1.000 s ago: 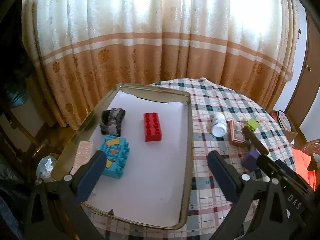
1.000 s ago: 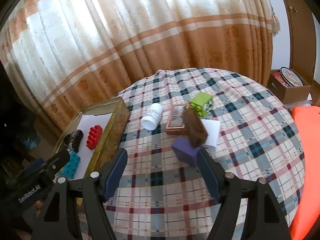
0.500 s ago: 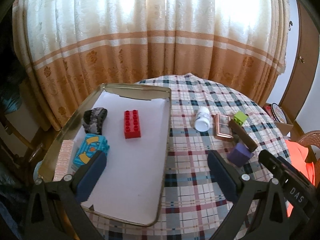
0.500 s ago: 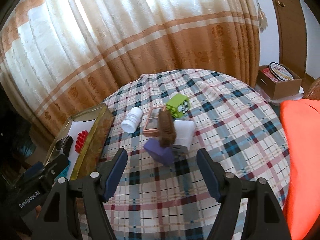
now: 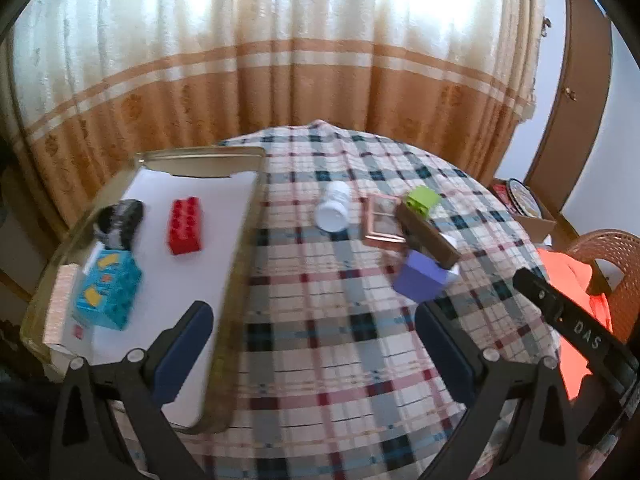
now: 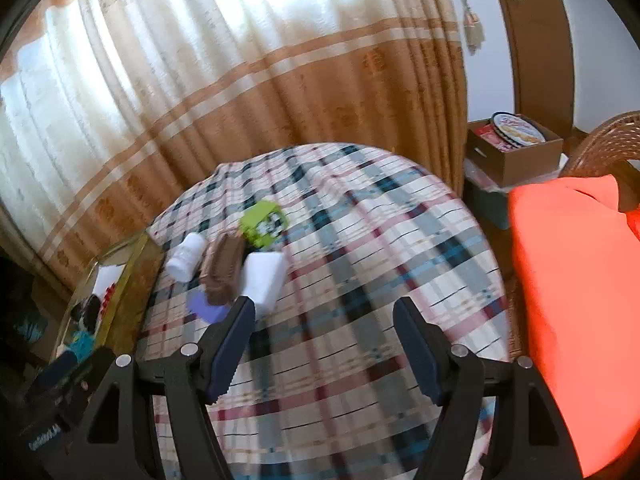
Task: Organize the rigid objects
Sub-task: 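Reach for and grasp the purple cube with the left tool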
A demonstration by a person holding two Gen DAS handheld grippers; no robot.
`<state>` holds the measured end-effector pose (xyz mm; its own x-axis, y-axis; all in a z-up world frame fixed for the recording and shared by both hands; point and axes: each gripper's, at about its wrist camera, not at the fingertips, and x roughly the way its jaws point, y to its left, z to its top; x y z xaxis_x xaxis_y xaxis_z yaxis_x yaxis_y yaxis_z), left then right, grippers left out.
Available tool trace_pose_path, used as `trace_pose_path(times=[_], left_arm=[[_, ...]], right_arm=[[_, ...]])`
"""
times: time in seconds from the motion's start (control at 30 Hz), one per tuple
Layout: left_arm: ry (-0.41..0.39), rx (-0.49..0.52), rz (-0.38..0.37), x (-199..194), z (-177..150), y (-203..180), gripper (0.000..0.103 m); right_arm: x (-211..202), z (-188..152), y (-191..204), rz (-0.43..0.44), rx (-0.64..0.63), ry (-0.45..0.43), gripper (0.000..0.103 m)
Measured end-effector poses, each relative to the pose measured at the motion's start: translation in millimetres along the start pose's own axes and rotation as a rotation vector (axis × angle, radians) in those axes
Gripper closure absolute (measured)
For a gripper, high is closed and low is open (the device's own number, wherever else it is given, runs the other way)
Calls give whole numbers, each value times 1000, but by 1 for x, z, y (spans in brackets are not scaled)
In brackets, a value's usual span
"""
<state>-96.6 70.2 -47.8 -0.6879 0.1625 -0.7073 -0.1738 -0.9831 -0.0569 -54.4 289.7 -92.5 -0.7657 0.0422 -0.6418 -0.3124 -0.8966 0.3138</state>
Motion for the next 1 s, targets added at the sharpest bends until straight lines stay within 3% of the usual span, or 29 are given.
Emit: trace_pose_path(times=[0.4,0.6,0.67,0.83,0.93,1.0], left_arm=[[25,90,-99,31,8,-40,2],[51,140,-104,51,16,-53,14],[59,162,-115,56,17,-57,23],[81,229,-122,68,18,-72,31],[103,230,-135,76,20,-76,32],[117,232,-140,83,21,-77,37]], right_arm=[[3,3,-25,-34,18,-10,29],[7,4,-32,-28,32,2,29],[9,5,-33,-23,35,7,29],[12,6,-36,-18,44,18,29],[13,7,-38,-17,51,20,29],[14,7,-39,-16,54,24,29]])
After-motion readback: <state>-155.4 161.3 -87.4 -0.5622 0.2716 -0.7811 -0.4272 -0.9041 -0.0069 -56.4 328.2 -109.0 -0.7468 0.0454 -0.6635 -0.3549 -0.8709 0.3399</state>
